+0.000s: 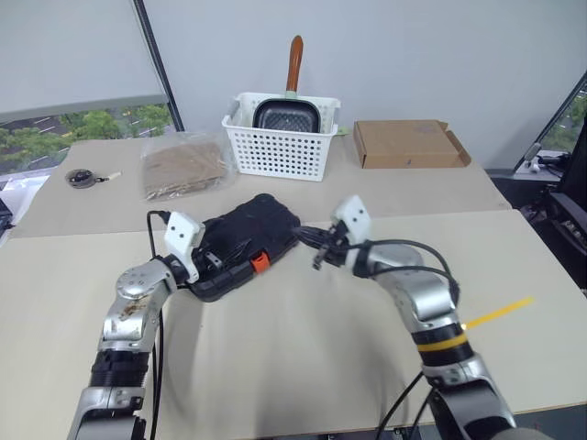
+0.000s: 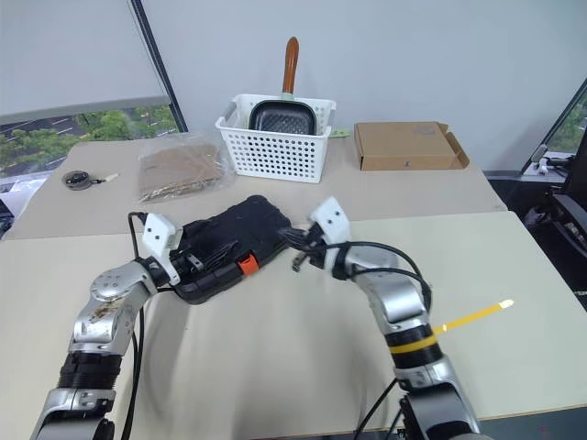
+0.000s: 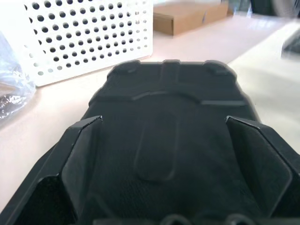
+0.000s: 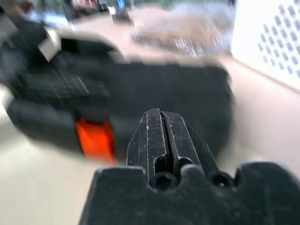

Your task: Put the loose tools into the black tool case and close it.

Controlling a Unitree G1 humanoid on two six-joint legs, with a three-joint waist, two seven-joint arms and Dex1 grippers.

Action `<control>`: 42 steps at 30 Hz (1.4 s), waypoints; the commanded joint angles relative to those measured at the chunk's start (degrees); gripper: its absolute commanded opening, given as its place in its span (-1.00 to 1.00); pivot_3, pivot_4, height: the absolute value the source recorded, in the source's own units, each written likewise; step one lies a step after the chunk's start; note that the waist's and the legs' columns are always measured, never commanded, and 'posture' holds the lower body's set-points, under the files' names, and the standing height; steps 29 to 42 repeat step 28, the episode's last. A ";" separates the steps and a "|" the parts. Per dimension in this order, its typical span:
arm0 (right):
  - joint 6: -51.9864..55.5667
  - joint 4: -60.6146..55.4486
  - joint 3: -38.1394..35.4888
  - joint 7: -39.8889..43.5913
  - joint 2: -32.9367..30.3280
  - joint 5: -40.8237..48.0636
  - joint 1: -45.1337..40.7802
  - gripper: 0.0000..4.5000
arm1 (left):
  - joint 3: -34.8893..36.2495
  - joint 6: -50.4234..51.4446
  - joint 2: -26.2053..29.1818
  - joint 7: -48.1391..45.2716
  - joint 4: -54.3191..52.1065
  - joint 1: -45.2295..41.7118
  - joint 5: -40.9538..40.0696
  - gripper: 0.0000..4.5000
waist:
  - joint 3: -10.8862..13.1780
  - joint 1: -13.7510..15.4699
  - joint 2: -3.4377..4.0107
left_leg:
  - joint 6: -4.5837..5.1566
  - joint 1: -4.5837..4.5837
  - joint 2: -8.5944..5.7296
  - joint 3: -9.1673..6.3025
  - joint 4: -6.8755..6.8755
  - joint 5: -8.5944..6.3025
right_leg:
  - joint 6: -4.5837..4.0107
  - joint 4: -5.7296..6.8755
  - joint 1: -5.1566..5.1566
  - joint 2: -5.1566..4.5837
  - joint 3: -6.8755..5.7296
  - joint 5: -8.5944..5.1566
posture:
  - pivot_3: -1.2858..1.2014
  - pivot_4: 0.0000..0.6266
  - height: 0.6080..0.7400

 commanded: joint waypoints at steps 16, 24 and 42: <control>-26.52 8.82 -13.73 11.32 -10.59 3.33 15.55 0.96 | 11.11 4.21 5.05 -0.54 -27.35 35.55 -8.40 1.00 | 0.95 2.19 -0.62 | 0.29 -0.43 -0.08 -0.01 0.01 -0.32 | -0.01 -0.69 -0.07 -0.06 -0.12 -0.07 | 0.03 -0.52 0.39; -25.40 7.77 -17.16 13.32 -14.11 6.16 22.79 0.96 | 10.32 -3.48 4.69 -1.57 -20.95 39.93 -2.01 1.00 | 0.97 2.13 -0.63 | 0.30 -0.39 -0.05 -0.03 0.01 -0.33 | -0.01 -0.75 0.00 -0.03 -0.15 -0.06 | 0.03 -0.52 0.39; -25.75 6.28 -18.32 12.21 -13.70 6.73 25.16 0.96 | 10.04 -5.10 4.23 -1.52 -20.09 39.34 -1.73 1.00 | 0.97 2.07 -0.63 | 0.29 -0.35 -0.04 -0.04 0.01 -0.34 | 0.00 -0.75 0.03 -0.03 -0.14 -0.07 | 0.03 -0.52 0.39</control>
